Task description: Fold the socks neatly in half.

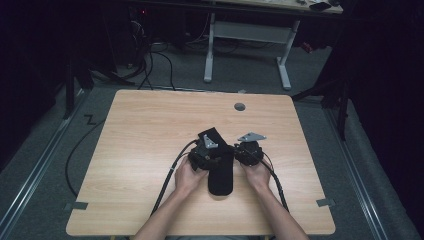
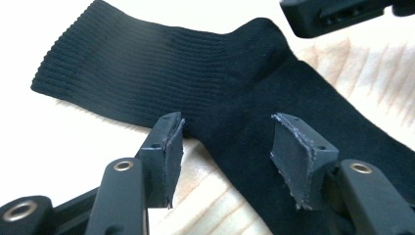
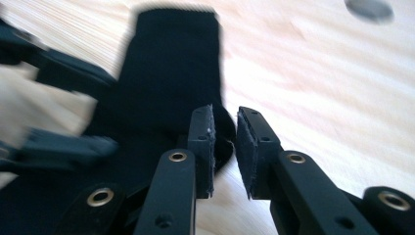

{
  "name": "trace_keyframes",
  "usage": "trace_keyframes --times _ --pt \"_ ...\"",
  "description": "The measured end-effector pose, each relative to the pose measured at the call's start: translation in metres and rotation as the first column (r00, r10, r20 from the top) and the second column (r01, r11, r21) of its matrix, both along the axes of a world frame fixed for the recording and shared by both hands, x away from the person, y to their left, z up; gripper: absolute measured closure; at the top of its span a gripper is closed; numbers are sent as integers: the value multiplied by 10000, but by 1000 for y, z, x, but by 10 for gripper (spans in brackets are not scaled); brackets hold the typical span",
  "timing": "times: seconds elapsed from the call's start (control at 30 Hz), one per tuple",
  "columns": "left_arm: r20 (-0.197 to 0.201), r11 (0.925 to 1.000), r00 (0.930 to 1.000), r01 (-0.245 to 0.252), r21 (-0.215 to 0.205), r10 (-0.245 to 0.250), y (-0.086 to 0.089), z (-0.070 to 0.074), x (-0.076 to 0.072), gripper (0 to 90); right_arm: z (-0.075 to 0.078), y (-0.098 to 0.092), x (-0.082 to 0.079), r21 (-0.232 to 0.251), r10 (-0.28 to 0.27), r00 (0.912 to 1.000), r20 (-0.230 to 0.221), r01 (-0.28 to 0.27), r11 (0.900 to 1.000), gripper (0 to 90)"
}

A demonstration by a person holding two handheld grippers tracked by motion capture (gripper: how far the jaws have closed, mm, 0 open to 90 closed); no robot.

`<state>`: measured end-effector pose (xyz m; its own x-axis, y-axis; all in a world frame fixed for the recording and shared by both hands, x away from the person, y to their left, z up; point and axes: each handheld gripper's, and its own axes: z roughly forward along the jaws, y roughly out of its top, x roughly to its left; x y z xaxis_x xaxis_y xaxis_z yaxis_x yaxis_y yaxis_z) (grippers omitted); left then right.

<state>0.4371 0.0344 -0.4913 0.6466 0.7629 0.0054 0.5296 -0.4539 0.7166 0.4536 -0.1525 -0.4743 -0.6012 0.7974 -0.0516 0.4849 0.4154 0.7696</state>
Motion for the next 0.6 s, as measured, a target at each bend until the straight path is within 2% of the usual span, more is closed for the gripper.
trace_keyframes --times 0.07,0.13,0.23,0.33,0.43,0.5,0.6 --pt "0 10000 10000 12 36 -12 -1 -1 -2 455 0 7 1 -3 329 9994 79 -329 9995 766" --pt "-20 10000 10000 43 51 -43 0 -2 -4 454 -4 12 4 -117 415 9991 -24 -416 9991 761" --pt "-85 10000 9999 98 16 -98 1 -4 -7 453 -17 13 14 -336 239 9977 -631 -260 9991 749" --pt "-116 9998 9997 216 -48 -217 3 -5 -10 452 -21 9 17 -87 52 9950 -995 -60 9999 744" --pt "-221 9992 9990 388 7 -388 5 -4 -17 448 -20 11 11 -311 195 9949 -991 -227 9993 738" --pt "-139 9988 9989 460 145 -458 6 -4 -21 444 -19 11 5 -445 326 9948 -963 -371 9983 722" --pt "-67 9994 9995 321 88 -320 10 -3 -22 440 -19 13 -1 -552 447 9951 -883 -497 9972 680"
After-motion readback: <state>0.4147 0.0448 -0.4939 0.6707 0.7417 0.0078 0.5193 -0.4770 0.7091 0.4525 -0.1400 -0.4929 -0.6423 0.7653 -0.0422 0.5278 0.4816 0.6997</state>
